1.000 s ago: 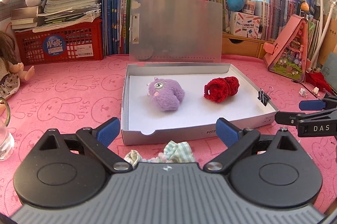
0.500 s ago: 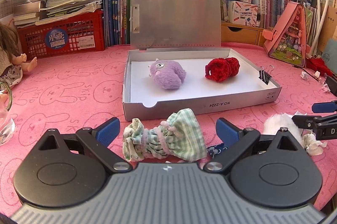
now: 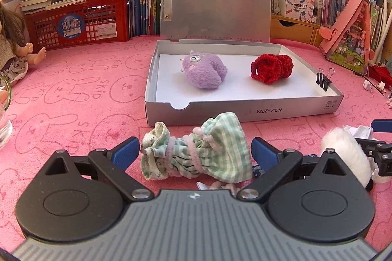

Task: Organize objects
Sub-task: 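Grasp green plaid doll dress with left tool while right tool grasps white folded paper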

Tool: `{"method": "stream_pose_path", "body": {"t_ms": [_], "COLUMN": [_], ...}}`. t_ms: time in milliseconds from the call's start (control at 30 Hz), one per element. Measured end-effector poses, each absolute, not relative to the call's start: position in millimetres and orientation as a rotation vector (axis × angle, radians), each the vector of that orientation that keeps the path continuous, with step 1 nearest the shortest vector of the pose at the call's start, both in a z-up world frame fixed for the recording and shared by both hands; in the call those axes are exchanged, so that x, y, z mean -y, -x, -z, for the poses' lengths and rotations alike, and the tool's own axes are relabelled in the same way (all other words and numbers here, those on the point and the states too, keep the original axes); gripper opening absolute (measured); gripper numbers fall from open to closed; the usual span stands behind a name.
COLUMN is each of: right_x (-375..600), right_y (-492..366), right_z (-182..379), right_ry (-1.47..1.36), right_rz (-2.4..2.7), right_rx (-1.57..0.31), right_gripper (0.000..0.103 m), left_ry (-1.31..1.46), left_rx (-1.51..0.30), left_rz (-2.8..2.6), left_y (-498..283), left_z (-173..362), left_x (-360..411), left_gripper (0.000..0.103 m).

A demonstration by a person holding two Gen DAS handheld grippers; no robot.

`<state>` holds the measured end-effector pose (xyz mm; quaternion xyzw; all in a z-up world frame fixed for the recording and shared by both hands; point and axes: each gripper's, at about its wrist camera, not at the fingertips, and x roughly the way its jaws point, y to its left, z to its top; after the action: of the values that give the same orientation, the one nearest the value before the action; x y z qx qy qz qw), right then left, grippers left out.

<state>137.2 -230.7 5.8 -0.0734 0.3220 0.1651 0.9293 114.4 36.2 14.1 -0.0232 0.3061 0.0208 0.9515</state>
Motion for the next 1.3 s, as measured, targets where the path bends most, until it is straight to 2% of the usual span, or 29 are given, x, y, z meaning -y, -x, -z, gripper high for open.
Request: {"method": "stream_pose_path", "body": {"t_ms": [600, 733, 833, 900, 967, 1300], "right_x": [240.8, 243.4, 245.3, 246.0, 249.2, 258.3], "right_y": [-143.7, -148.4, -151.6, -153.4, -155.4, -160.4], "right_z": [-7.5, -4.6, -3.3, -2.9, -3.1, -14.2], "right_ry": [0.259, 0.186, 0.134, 0.119, 0.086, -0.008], "right_rz": [-0.513, -0.512, -0.494, -0.464, -0.457, -0.393], "right_rx": [-0.704, -0.732, -0.755, -0.766, -0.773, -0.757], "right_gripper": [0.088, 0.081, 0.071, 0.061, 0.057, 0.056], "left_ry": [0.057, 0.048, 0.064, 0.070, 0.087, 0.093], "left_rx": [-0.676, -0.676, -0.671, -0.661, -0.657, -0.624], "left_rz": [-0.071, -0.075, -0.081, -0.084, -0.077, -0.070], "left_y": [-128.6, -129.7, -129.2, -127.7, -126.9, -121.3], "left_z": [1.1, 1.8, 0.0, -2.6, -5.7, -17.4], "left_x": [-35.3, -33.5, -34.9, -35.6, -37.1, -35.1], "left_gripper": [0.099, 0.098, 0.094, 0.081, 0.077, 0.076]}}
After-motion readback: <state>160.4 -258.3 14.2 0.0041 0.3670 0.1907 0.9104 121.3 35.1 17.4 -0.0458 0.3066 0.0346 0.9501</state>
